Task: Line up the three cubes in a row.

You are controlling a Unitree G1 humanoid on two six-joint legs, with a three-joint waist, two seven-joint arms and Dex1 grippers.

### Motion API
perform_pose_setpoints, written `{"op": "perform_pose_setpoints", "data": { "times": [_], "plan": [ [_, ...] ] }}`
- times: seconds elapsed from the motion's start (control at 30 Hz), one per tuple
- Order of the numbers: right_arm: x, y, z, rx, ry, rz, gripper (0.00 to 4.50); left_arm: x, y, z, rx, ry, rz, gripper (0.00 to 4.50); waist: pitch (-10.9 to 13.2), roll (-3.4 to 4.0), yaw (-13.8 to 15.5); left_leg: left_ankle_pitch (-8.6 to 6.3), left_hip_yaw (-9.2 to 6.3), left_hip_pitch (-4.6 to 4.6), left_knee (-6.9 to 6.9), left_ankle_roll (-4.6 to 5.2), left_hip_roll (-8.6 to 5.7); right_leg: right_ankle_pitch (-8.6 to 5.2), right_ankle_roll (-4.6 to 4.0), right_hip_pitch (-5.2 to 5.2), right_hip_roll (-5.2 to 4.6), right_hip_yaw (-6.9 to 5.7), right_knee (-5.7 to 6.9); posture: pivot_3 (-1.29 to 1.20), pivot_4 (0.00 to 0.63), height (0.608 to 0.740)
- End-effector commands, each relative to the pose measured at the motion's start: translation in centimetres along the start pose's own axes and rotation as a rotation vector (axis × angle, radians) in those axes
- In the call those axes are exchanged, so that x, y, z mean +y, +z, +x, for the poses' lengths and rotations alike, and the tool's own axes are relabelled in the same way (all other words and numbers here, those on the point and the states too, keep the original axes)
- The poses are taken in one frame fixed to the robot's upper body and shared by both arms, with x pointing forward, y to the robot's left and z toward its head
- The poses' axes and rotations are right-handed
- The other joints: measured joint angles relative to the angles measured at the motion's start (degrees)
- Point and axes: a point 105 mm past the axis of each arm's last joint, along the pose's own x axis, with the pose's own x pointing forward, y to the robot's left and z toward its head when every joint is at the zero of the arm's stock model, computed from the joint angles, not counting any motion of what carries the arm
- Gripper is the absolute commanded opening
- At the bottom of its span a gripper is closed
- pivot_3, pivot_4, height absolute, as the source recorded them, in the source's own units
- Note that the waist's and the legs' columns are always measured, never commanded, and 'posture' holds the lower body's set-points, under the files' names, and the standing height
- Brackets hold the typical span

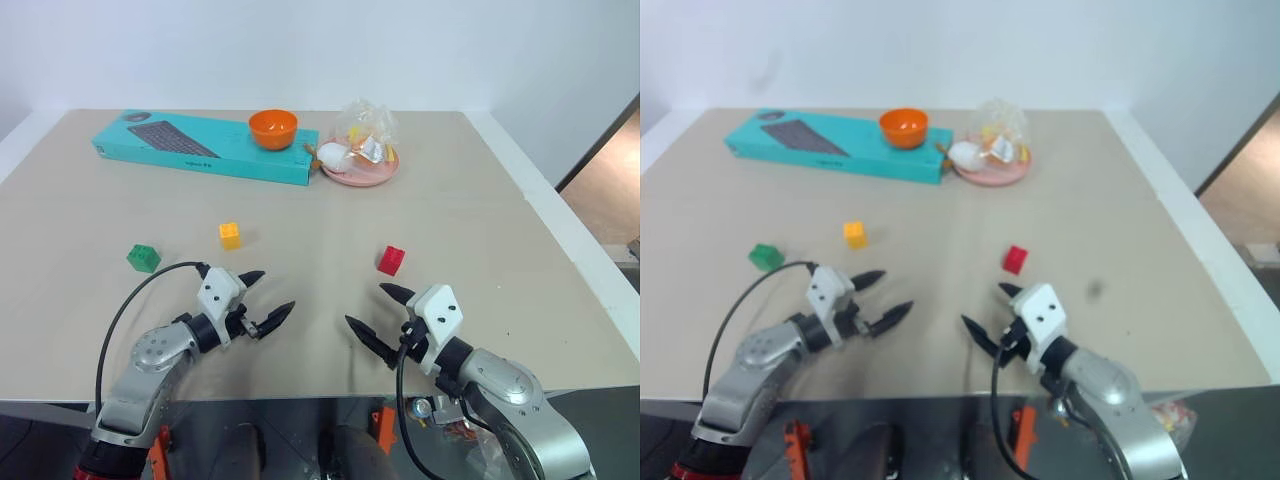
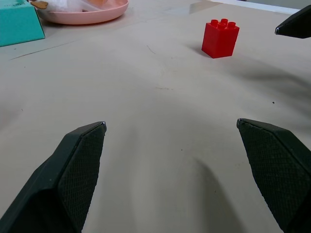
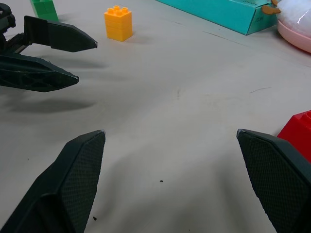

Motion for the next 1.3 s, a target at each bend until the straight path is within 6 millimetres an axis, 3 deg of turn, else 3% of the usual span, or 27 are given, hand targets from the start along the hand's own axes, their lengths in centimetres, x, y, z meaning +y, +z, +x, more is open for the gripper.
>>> {"op": "perform_pose_setpoints", "data": {
  "times": [0.03,0.3,0.57,0.63,0.83,1.3],
  "plan": [
    [-0.3,0.9,0.0,-0.039,-0.016,-0.020,4.50,-0.3,1.2,0.0,-0.048,-0.024,0.023,4.45,0.00,0.00,0.00,0.00,0.00,0.00,0.00,0.00,0.00,0.00,0.00,0.00,0.00,0.00,0.00,0.00,0.150,0.740],
    [-0.1,0.5,0.2,-0.021,-0.040,0.066,4.50,-1.0,2.0,0.3,-0.098,-0.116,0.044,4.45,0.00,0.00,0.00,0.00,0.01,0.00,0.00,0.00,0.00,0.00,0.00,0.00,0.00,0.01,0.00,0.00,0.150,0.740],
    [0.2,0.9,0.5,-0.037,-0.037,0.030,4.50,-1.7,2.0,0.4,-0.095,-0.190,0.053,4.45,0.00,0.00,0.00,0.00,0.01,0.00,0.00,0.00,0.00,0.00,0.00,0.00,0.01,0.00,0.00,0.00,0.150,0.740],
    [-0.5,1.6,0.8,-0.069,-0.085,0.007,4.50,-2.2,2.1,0.4,-0.090,-0.240,0.063,4.45,0.00,0.00,-0.02,0.00,0.00,0.00,0.00,0.00,0.00,0.00,0.00,0.00,0.02,0.00,0.00,0.00,0.150,0.740],
    [-5.4,2.7,1.9,-0.064,-0.397,0.001,4.50,-2.5,2.7,0.8,-0.072,-0.347,0.095,4.45,0.00,0.00,-0.03,0.01,0.00,0.00,0.02,0.01,-0.01,0.01,0.00,0.01,0.04,0.00,0.01,0.00,0.150,0.740],
    [-7.3,1.1,3.6,0.017,-0.586,0.142,4.50,-2.6,2.9,1.6,-0.058,-0.405,0.105,4.45,-0.01,0.00,-0.15,-0.07,0.02,-0.09,-0.01,0.02,-0.04,-0.05,0.07,-0.06,0.07,0.08,0.01,0.00,0.150,0.740]
  ]
}}
